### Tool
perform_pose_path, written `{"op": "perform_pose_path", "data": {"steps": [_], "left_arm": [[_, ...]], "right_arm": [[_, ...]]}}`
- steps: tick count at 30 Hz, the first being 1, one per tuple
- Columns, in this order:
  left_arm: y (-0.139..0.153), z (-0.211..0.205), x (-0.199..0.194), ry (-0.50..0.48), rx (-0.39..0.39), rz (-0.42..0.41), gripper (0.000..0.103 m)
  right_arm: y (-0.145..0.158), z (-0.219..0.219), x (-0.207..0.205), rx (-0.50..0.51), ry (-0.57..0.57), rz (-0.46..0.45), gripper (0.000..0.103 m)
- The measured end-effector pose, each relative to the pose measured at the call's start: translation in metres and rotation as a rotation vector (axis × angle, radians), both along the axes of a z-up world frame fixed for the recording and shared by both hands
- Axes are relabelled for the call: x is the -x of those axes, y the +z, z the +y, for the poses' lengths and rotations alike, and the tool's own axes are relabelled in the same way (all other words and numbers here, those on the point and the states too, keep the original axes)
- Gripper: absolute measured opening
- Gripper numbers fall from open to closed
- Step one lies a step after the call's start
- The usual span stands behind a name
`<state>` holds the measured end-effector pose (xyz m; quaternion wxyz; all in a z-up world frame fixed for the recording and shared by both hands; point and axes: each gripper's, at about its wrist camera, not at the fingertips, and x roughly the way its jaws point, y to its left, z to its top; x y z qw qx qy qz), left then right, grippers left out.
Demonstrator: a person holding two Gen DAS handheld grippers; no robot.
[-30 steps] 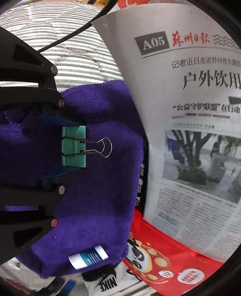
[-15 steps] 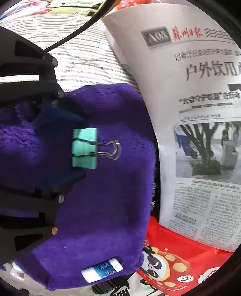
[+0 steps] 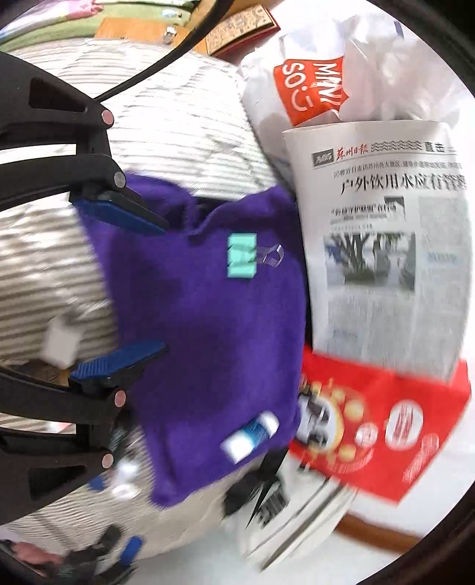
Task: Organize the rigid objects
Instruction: 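Grasp the white plug charger with the left tool while the right tool approaches the white tape roll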
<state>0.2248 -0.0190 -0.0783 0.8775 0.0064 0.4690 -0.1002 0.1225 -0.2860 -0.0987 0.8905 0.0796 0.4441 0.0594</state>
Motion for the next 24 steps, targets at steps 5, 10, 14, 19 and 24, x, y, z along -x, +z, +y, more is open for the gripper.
{"op": "perform_pose_path", "data": {"steps": [5, 10, 14, 19, 24], "left_arm": [[-0.016, -0.002, 0.033, -0.076, -0.028, -0.014, 0.060], [-0.040, 0.000, 0.052, -0.143, -0.066, -0.021, 0.060], [-0.051, -0.007, 0.055, -0.191, -0.117, -0.025, 0.060], [-0.053, 0.000, 0.050, -0.184, -0.130, -0.050, 0.060], [-0.056, 0.011, 0.043, -0.152, -0.086, -0.038, 0.060]], "right_arm": [[-0.001, -0.006, 0.003, -0.032, -0.018, -0.002, 0.068], [-0.001, -0.008, 0.007, -0.050, -0.022, 0.001, 0.068], [-0.001, -0.007, 0.009, -0.031, -0.019, 0.006, 0.068], [-0.001, -0.006, 0.010, -0.016, -0.010, 0.010, 0.068], [-0.005, -0.003, 0.006, -0.006, -0.001, 0.019, 0.068]]}}
